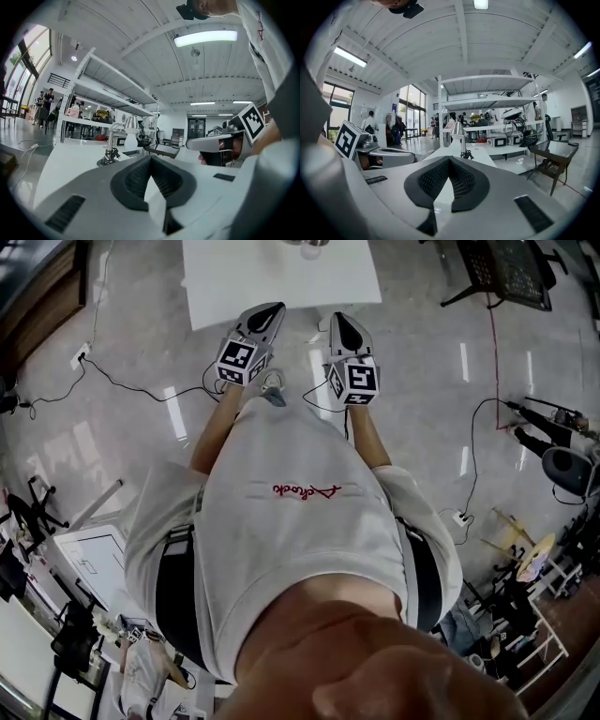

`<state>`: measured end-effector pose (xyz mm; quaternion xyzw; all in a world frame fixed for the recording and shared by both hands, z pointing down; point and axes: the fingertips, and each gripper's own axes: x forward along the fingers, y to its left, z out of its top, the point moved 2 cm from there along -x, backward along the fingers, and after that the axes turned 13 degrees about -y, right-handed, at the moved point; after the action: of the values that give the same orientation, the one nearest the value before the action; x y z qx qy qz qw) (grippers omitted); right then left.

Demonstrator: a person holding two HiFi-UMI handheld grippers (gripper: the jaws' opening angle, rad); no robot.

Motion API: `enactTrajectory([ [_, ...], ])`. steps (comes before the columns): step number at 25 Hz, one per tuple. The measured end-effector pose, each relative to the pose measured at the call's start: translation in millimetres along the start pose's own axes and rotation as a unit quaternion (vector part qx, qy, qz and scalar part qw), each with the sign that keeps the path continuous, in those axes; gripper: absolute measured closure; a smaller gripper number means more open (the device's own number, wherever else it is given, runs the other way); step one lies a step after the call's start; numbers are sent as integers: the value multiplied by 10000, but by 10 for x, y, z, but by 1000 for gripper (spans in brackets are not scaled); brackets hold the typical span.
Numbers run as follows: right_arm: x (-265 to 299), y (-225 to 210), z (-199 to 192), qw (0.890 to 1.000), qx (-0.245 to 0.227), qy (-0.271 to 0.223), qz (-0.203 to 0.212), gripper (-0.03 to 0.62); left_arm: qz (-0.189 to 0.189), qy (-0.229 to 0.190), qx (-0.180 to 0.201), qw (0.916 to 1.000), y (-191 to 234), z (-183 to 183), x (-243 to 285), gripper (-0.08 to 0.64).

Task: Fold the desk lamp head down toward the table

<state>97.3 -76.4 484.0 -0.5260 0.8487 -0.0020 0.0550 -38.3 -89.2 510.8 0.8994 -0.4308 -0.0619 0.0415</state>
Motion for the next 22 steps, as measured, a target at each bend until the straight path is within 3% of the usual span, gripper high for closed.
enactTrajectory([
  [22, -1223, 416, 68, 9997, 4, -120, 195, 575, 79, -121, 151, 9998, -1069, -11, -779, 534],
])
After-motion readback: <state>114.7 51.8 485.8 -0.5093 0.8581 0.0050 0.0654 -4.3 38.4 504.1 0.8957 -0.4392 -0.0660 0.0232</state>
